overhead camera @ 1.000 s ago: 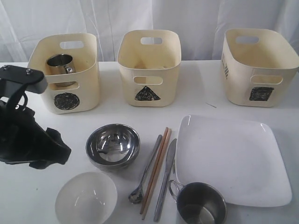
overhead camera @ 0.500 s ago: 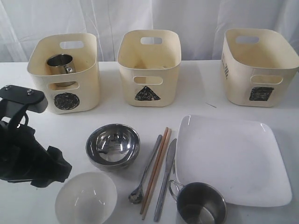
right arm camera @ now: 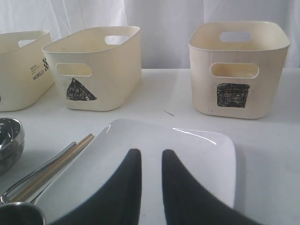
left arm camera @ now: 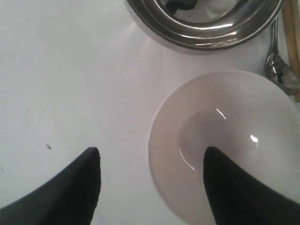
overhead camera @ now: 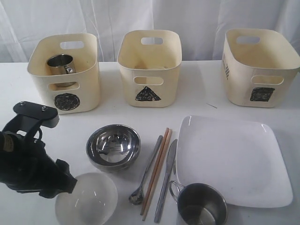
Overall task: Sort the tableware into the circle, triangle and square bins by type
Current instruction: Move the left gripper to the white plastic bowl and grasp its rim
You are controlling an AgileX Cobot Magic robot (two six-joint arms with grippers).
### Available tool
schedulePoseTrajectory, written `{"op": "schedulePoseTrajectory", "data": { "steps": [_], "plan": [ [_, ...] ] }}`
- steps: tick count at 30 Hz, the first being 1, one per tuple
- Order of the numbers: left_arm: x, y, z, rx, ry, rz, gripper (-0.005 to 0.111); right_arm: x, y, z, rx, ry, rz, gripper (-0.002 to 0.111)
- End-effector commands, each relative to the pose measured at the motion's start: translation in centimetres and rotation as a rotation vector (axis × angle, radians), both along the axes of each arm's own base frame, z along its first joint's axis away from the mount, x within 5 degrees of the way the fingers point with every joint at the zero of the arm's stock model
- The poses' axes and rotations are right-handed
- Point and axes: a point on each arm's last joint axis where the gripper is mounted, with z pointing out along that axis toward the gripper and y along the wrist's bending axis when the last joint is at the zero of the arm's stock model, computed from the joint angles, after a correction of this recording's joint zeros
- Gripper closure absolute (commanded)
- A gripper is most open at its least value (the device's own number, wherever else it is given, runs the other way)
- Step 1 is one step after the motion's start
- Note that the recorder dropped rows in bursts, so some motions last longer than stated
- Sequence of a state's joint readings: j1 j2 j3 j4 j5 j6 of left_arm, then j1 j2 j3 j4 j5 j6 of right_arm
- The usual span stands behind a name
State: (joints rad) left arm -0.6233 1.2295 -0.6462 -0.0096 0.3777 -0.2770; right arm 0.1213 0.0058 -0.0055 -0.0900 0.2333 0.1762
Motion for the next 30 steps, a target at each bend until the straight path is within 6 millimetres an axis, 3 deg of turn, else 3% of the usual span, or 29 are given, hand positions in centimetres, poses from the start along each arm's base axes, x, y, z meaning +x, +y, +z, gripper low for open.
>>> {"op": "schedulePoseTrajectory", "data": {
  "steps": [1, 30],
  "plan": [
    [0.1, -0.3, -1.0, 0.019, 0.037, -0.007, 0.040, 0.0, 0.0, -0.1, -0.003, -0.004, -0.003, 0.092],
    [1.8, -1.5, -5.4, 0.102, 0.119, -0.041, 0.044, 0.0, 0.0, -0.1, 0.020, -0.002, -0.007, 0.092]
  ]
}}
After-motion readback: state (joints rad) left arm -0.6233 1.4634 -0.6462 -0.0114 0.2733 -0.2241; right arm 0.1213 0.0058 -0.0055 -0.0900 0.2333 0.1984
